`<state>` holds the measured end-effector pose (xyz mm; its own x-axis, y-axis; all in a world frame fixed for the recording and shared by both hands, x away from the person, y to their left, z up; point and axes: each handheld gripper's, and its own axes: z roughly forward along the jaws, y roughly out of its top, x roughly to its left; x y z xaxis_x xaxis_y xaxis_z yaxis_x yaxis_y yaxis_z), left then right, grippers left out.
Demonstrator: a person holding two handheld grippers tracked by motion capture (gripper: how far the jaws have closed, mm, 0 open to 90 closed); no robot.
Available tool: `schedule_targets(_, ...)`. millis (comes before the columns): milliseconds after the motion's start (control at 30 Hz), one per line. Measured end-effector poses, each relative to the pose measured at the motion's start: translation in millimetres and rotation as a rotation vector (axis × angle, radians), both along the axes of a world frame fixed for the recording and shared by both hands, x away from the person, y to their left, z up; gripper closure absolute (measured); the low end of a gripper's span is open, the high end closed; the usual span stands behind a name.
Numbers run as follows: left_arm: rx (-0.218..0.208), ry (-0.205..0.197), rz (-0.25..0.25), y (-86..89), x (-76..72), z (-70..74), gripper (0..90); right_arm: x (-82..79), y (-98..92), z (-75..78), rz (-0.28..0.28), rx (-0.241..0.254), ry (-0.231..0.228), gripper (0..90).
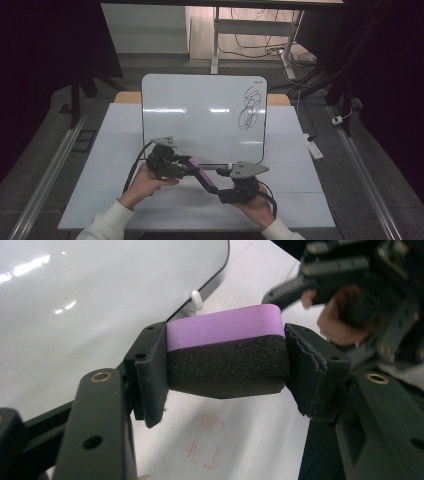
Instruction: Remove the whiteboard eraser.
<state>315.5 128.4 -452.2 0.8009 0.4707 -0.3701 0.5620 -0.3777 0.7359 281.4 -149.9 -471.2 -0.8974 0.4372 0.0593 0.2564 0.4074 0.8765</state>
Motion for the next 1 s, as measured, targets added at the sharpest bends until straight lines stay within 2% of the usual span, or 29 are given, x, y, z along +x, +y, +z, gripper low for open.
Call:
schedule_targets(67,0.003,-0.007,-0.010,1.4,-0.7,0.4,39.0,5.1,-5.9,1.2,0.018,0.023,0.040,33.0)
schedule_targets(333,0.006,-0.035,-0.059,2.6,-3.7,1.5,39.0,13.3,-12.8,0.1,0.053,0.047,0.096,30.7)
schedule_targets(567,0.001,-0.064,-0.117,-2.0,-8.6,2.1,39.0,13.9,-9.5,-0.7,0.094,0.022,0.115,28.2)
schedule_targets(767,-0.004,-0.060,-0.164,-5.8,-10.3,1.4,39.0,15.1,-7.6,-2.5,0.136,0.013,0.134,27.0)
schedule_targets(1000,-0.006,-0.064,-0.222,-10.6,-13.5,1.0,39.0,18.0,-5.8,-5.2,0.206,0.041,0.196,26.5)
